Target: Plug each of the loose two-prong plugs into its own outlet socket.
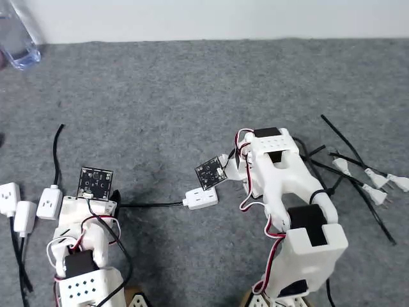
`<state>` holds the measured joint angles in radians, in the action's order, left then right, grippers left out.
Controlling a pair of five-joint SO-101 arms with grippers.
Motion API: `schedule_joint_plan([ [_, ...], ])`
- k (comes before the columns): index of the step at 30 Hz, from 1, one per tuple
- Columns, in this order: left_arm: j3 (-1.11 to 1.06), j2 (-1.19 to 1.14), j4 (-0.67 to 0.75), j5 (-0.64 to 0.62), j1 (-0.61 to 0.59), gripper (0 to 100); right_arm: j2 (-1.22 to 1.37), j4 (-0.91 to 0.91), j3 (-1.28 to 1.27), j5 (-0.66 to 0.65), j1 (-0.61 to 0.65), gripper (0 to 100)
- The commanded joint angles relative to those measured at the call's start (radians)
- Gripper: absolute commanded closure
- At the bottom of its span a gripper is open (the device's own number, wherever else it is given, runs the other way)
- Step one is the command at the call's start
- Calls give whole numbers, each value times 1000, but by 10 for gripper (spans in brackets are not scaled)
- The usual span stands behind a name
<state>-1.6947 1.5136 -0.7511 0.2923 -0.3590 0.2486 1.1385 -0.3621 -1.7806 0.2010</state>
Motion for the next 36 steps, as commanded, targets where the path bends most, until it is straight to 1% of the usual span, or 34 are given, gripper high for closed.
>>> schedule_joint_plan([
  [1,5,12,-2,8,-6,754,-38,31,-5,-11,21,879],
  [5,5,12,-2,8,-6,754,-82,30,-26,-15,21,785],
  [15,5,12,-2,8,-6,753,-104,30,-55,-12,50,787],
  [21,5,12,-2,8,-6,753,-102,30,-55,-18,30,856],
  [32,5,12,-2,8,-6,753,-105,28,-54,-15,12,853],
  [34,5,12,-2,8,-6,753,-110,28,-54,-12,12,827],
  [36,5,12,-2,8,-6,753,-110,28,-54,-15,5,767],
])
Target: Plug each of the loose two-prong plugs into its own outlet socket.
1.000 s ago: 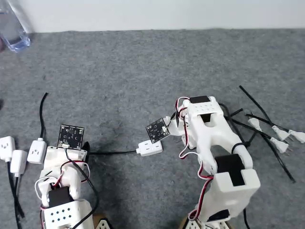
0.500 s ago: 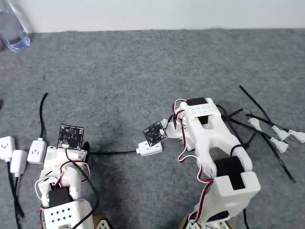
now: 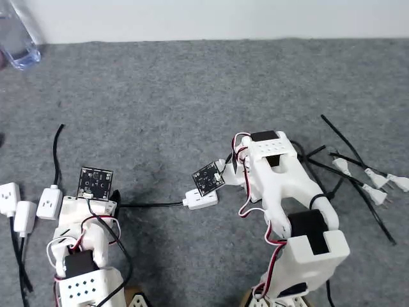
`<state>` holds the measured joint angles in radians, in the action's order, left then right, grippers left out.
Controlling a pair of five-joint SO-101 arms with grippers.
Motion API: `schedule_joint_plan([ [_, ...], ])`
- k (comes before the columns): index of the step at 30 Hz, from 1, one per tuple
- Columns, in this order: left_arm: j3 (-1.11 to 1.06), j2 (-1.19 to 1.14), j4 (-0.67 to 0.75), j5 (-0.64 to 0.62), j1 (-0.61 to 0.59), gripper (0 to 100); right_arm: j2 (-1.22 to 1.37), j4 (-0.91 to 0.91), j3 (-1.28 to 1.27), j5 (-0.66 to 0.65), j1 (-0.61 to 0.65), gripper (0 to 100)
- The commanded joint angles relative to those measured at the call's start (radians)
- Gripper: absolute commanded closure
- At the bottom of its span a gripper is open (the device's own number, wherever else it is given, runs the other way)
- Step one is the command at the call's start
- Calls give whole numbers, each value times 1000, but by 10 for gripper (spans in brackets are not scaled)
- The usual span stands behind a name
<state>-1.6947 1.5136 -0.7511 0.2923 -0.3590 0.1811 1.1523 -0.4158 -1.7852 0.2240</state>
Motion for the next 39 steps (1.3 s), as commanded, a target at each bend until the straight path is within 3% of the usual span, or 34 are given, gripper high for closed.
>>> schedule_joint_plan([
  [1,5,12,-2,8,-6,753,-41,15,0,-14,-21,738],
  [3,5,12,-2,8,-6,753,-41,15,0,-14,-22,702],
  [20,5,12,-2,8,-6,753,-33,16,-2,-72,-59,738],
  [28,5,12,-2,8,-6,753,-33,16,-2,-66,-59,913],
  [39,5,12,-2,8,-6,753,-31,-4,-48,-71,-54,897],
])
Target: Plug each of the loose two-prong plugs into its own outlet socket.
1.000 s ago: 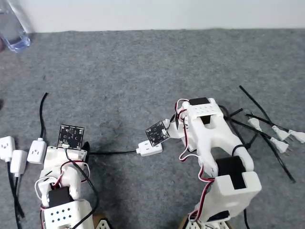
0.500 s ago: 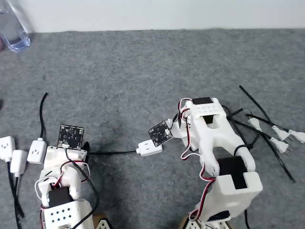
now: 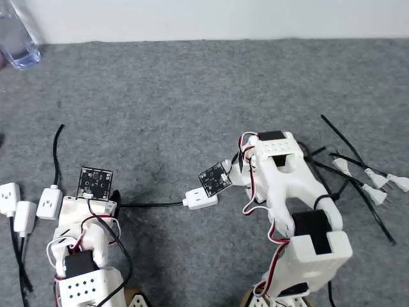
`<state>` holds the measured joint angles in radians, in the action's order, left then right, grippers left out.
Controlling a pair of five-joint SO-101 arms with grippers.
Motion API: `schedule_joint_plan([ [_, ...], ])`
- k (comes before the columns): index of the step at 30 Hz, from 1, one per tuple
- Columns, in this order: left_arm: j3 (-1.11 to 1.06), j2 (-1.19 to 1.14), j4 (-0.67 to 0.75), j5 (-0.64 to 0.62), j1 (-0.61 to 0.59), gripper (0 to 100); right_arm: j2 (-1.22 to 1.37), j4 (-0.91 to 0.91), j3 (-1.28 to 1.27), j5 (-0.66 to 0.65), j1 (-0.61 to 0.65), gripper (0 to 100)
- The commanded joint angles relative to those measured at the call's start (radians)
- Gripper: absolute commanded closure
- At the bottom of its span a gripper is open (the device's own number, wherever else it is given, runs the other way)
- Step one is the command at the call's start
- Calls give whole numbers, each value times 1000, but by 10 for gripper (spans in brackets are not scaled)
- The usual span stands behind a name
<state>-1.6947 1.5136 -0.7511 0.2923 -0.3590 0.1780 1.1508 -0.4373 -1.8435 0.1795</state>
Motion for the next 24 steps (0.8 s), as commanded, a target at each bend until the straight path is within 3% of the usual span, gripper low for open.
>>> schedule_joint_plan([
  [1,5,12,-2,8,-6,753,-28,-21,-41,-12,-8,897],
  [12,5,12,-2,8,-6,753,-38,-99,-107,48,-12,897],
  [24,5,12,-2,8,-6,753,-36,-30,-109,81,25,897],
])
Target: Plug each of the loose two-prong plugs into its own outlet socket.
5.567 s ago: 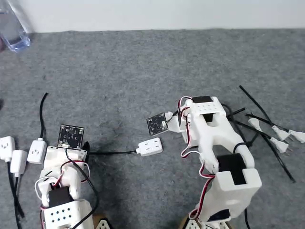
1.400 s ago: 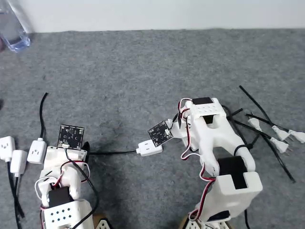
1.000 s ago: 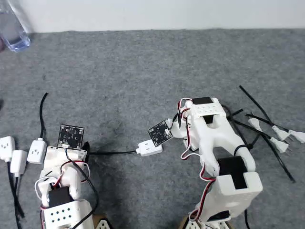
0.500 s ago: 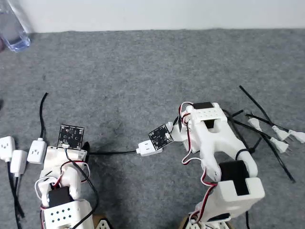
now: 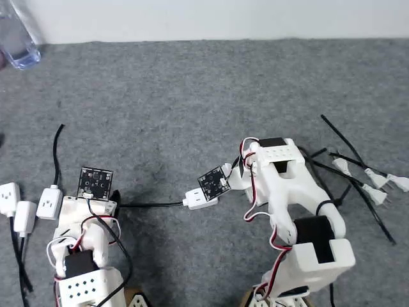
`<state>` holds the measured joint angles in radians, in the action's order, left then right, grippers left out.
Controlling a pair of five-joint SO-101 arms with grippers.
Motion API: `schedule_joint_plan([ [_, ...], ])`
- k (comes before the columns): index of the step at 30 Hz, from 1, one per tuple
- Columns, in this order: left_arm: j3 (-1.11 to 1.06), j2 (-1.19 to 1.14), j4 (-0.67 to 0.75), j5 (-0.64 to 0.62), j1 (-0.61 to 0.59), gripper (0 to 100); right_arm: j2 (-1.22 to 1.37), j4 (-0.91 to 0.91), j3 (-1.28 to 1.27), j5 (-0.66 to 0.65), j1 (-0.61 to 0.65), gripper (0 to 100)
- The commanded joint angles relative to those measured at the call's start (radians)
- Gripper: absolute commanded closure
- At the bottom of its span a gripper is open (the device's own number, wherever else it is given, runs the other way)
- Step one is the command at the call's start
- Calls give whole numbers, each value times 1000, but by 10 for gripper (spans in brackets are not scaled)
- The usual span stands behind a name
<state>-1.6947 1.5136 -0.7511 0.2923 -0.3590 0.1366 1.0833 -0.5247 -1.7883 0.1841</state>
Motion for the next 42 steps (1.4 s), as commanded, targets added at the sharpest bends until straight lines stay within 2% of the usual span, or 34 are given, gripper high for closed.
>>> schedule_joint_plan([
  [1,5,12,-2,8,-6,753,5,38,-21,28,30,897],
  [5,5,12,-2,8,-6,753,13,42,-5,29,56,891],
  [10,5,12,-2,8,-6,753,18,28,3,74,62,742],
  [12,5,12,-2,8,-6,753,47,24,35,107,62,725],
  [21,5,12,-2,8,-6,753,252,242,315,141,58,887],
  [27,5,12,-2,8,-6,753,266,255,331,141,56,898],
  [30,5,12,-2,8,-6,753,266,254,334,147,56,998],
  [32,5,12,-2,8,-6,753,266,252,334,178,54,968],
  [42,5,12,-2,8,-3,753,257,232,336,199,41,991],
])
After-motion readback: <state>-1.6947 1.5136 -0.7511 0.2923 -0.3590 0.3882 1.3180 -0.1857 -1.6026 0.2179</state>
